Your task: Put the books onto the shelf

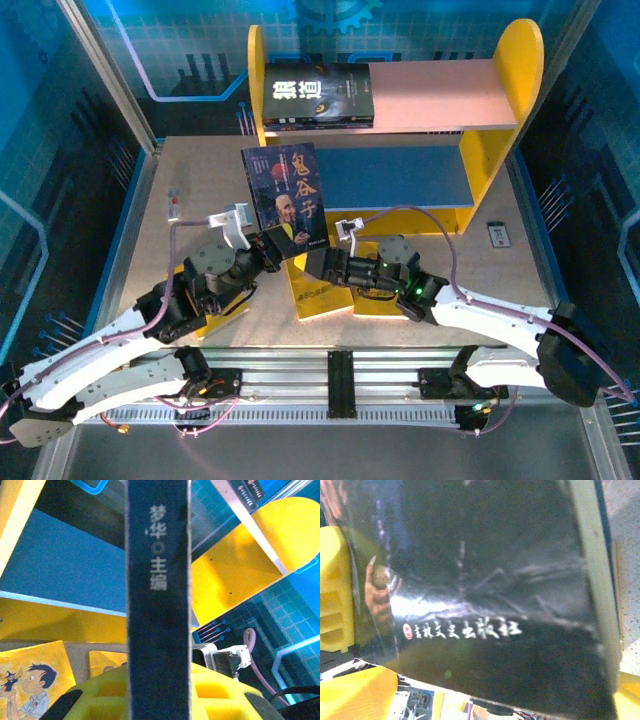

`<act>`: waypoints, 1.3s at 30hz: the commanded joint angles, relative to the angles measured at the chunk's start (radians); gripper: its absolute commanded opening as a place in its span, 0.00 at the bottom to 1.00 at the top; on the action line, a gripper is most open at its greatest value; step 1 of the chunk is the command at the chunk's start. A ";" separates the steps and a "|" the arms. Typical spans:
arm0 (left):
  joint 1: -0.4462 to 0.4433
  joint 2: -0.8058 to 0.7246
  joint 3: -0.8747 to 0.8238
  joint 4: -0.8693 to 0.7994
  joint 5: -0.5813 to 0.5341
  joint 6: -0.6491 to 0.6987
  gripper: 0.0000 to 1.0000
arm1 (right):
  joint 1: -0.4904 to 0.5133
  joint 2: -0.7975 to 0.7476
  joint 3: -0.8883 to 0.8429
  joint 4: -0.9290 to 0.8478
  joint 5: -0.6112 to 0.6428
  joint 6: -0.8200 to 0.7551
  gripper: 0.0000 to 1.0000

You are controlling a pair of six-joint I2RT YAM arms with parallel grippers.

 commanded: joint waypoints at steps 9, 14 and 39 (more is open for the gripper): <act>-0.072 0.011 0.034 0.192 -0.148 0.089 0.00 | 0.030 -0.131 -0.095 0.194 0.168 0.084 0.92; -0.092 0.063 0.047 0.267 -0.157 0.111 0.00 | 0.051 -0.145 -0.085 0.189 0.228 0.071 0.92; -0.219 0.148 -0.001 0.523 -0.209 0.155 0.00 | 0.139 -0.247 -0.126 0.329 0.528 -0.050 0.55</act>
